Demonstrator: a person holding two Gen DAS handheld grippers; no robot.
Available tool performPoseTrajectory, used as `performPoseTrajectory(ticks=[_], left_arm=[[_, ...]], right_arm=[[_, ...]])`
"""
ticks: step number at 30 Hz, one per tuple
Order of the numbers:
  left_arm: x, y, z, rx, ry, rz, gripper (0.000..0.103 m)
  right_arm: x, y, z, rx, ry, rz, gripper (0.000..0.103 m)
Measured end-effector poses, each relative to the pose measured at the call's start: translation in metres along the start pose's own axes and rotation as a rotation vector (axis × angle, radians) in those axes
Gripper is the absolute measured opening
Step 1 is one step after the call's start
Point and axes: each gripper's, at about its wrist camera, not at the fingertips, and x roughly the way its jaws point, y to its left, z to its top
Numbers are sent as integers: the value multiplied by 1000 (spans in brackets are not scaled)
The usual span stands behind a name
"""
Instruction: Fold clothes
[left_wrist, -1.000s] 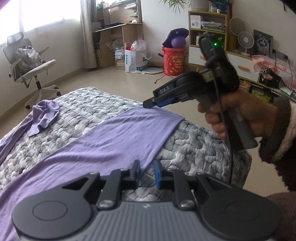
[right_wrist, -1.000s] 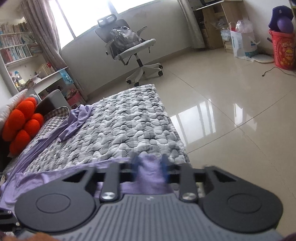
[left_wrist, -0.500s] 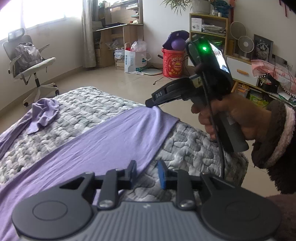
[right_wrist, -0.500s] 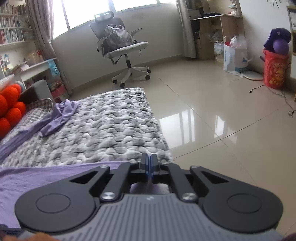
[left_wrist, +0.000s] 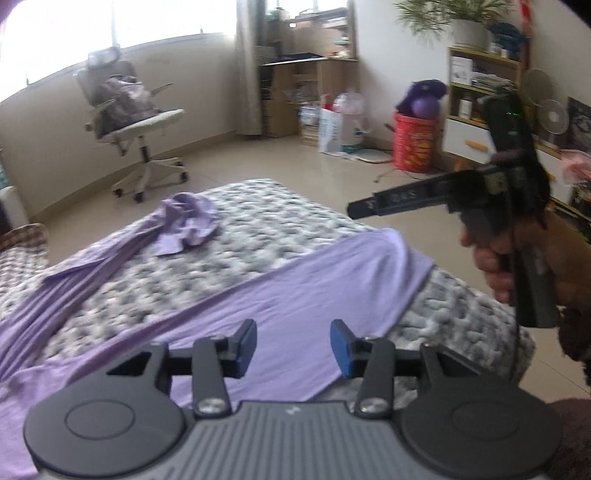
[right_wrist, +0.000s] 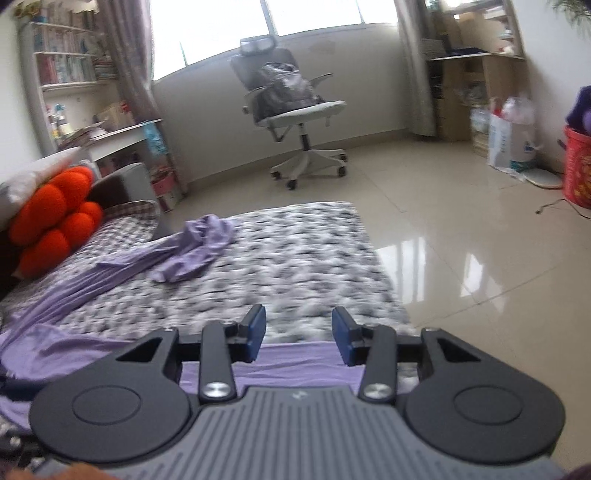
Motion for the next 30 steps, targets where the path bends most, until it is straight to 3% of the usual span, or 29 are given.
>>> performPoseTrajectory(ticks=[12,30], left_arm=[[-27,54,-9,-85,12,149,56],[-53,166,-26,-244,21,375,66]], right_arm=[[13,63,2,-80,51,119,44],[54,148,25,-132,99,269,46]])
